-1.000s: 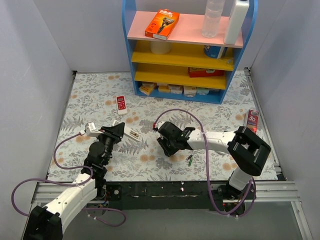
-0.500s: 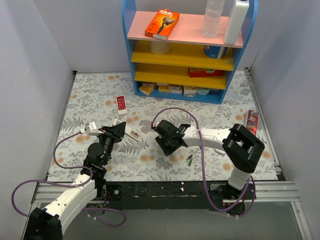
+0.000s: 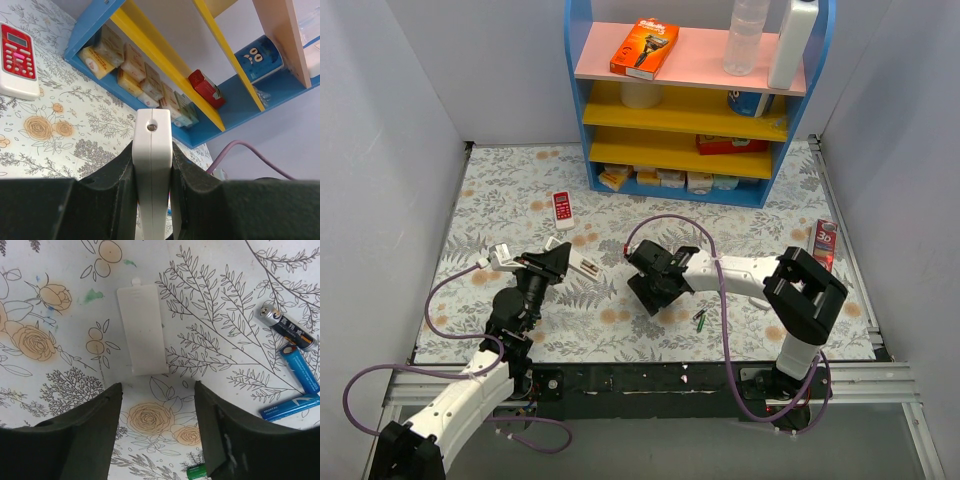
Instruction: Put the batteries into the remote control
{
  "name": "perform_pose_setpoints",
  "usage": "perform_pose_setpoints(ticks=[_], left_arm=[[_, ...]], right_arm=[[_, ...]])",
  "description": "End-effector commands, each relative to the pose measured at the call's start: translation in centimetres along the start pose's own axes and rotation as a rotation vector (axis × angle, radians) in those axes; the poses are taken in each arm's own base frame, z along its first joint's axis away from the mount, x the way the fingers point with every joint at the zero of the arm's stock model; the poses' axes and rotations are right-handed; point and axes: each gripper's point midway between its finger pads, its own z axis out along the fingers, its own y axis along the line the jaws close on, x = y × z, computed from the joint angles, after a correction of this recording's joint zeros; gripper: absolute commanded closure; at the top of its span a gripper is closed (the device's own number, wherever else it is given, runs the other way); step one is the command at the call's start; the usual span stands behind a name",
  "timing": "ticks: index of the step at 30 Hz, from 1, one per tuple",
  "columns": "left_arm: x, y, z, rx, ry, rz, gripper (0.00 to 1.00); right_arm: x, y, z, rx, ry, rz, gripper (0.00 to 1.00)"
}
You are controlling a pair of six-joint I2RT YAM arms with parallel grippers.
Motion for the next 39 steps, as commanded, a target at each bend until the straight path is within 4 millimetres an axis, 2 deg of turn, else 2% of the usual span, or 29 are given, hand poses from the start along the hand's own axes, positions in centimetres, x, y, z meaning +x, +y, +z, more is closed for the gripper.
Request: perform_pose_setpoints(ticks=[1,2,3,5,10,11,13,14,15,17,21,25,26,29,31,34,35,39], left_arm=[[0.9,0.8,-0.6,0.015,0.018,0.014,0.93],[0.9,0.5,-0.6,0.028,0.017,0.012,0.93],[1.0,0.2,-0.7,0.045,0.025,0.011,0.93],[1.5,0.1,-0.9,0.064,0.042,0.012,0.94],[2.7,-0.9,-1.4,0.137,0.105,0.002,0.99],[2.9,-1.4,-1.5,0.159,0.113,-0.004,1.0],[3.7,-1.8,-1.9,0.194,0.16,-0.01,1.0],[3.8,-2.2,-2.0,0.209,0.166,-0.021,1.0],[4.0,-2.3,-2.1,0.218,0.178,-0.023,1.0],[4.6,-2.8,-2.6,0.258,0.213,-0.03,1.0],[5.6,-3.5,-3.4,0.322,0.263,-0.011,1.0],[6.2,-3.5,-3.7,0.335,0.296,0.011,1.0],[6.2,-3.4,-3.7,0.338,0.294,0.015,1.0],[6.5,-3.3,-3.9,0.347,0.298,0.027,1.0],[6.5,-3.3,-3.8,0.347,0.3,0.041,1.0],[6.6,-3.2,-3.7,0.343,0.304,0.049,1.0],[6.5,-3.2,-3.7,0.344,0.3,0.056,1.0],[6.5,-3.1,-3.6,0.34,0.295,0.07,1.0]], right_arm=[[2.2,-0.9,-0.8,0.049,0.069,0.006,0.25],[2.2,-0.9,-1.0,0.047,0.055,0.011,0.14],[1.6,-0.8,-1.9,0.037,0.015,0.021,0.09],[1.2,-0.8,-2.4,0.031,-0.036,0.046,0.04],[-0.8,-1.6,-5.8,0.033,-0.227,0.129,0.03],[-1.4,-1.8,-7.1,0.024,-0.285,0.141,0.03],[-1.4,-1.9,-7.6,0.009,-0.339,0.143,0.03],[-1.9,-2.1,-8.7,0.005,-0.39,0.155,0.03],[-1.1,-2.4,-8.3,0.008,-0.391,0.161,0.03],[-1.2,-2.5,-8.8,-0.025,-0.432,0.179,0.02],[-0.1,-2.2,-8.1,-0.102,-0.426,0.25,0.02],[0.7,-4.9,-7.3,-0.027,-0.449,0.373,0.04],[0.3,-5.4,-7.7,-0.016,-0.48,0.403,0.07],[-0.6,-6.7,-8.1,0.024,-0.497,0.468,0.08],[-0.1,-8.3,-7.9,0.087,-0.464,0.518,0.09],[-0.5,-10.2,-8.2,0.148,-0.468,0.604,0.2],[-0.6,-10.4,-7.8,0.149,-0.457,0.62,0.25],[-1.7,-10.9,-7.4,0.151,-0.429,0.647,0.32]])
